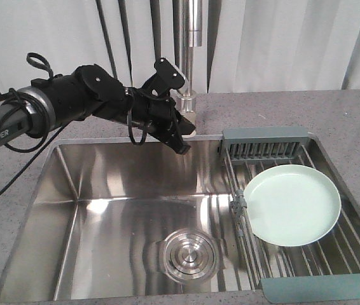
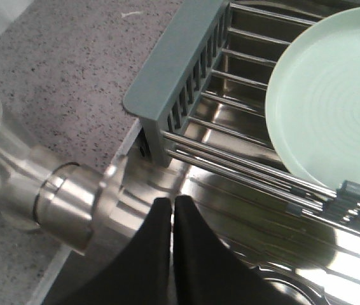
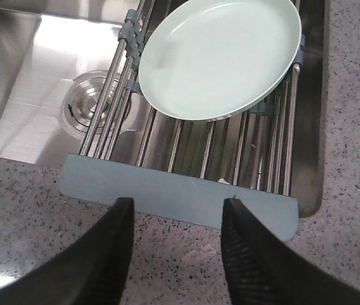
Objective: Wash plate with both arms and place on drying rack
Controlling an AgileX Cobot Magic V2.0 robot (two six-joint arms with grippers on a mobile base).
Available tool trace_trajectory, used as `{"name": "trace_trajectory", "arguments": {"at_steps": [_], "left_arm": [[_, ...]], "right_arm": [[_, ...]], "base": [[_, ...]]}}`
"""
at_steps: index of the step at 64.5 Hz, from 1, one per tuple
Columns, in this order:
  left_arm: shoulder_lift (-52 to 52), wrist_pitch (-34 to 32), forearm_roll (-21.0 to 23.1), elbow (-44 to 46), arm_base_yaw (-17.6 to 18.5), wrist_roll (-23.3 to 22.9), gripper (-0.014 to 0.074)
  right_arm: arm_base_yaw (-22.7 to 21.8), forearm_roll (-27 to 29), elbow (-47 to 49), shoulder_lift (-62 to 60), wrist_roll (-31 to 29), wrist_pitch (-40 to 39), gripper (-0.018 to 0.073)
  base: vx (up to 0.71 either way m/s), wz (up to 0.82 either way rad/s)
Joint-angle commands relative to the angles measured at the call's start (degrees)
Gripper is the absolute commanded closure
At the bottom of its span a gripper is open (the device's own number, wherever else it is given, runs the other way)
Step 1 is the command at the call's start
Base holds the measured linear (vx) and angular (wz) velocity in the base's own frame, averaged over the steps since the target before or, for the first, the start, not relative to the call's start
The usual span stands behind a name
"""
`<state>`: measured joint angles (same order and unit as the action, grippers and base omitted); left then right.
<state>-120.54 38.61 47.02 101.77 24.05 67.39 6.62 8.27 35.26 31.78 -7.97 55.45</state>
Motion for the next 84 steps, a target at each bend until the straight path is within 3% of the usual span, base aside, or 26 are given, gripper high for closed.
{"name": "trace_trajectory", "arguments": {"at_steps": [1,34,49,57,63,68,73,79,84], "left_arm": [[1.8,-1.2,2.6,4.4,0.3,0.1,0.0604],[0.0,-9.6,1.4,11.4,0.3,0.0,0.0604],[2.1,-7.1,-0.2,12.9,0.2,-0.2,0.0604],[5.5,-1.8,-0.2,12.9,-0.4,-3.3,0.0604],[8.3,1.4,-4.3,12.9,-1.1,-11.8,0.0604],[10.3,3.3,-11.3,12.9,-1.9,-22.3,0.0604],[12.5,5.7,-21.8,12.9,-2.6,-36.5,0.0604],[15.0,10.0,-35.3,12.3,-3.2,-49.9,0.0604],[17.6,10.6,-43.9,9.7,-3.2,-58.1,0.0604]], "right_arm": [[0.0,0.1,1.5,0.2,0.0,-2.8,0.0244],[0.0,0.1,1.5,0.2,0.0,-2.8,0.0244],[0.0,0.1,1.5,0.2,0.0,-2.8,0.0244],[0.0,0.1,1.5,0.2,0.0,-2.8,0.0244],[0.0,0.1,1.5,0.2,0.0,-2.8,0.0244],[0.0,0.1,1.5,0.2,0.0,-2.8,0.0244],[0.0,0.1,1.5,0.2,0.0,-2.8,0.0244],[0.0,0.1,1.5,0.2,0.0,-2.8,0.0244],[0.0,0.1,1.5,0.2,0.0,-2.8,0.0244]], "base": [[0.0,0.0],[0.0,0.0],[0.0,0.0],[0.0,0.0],[0.0,0.0],[0.0,0.0],[0.0,0.0],[0.0,0.0],[0.0,0.0]]}}
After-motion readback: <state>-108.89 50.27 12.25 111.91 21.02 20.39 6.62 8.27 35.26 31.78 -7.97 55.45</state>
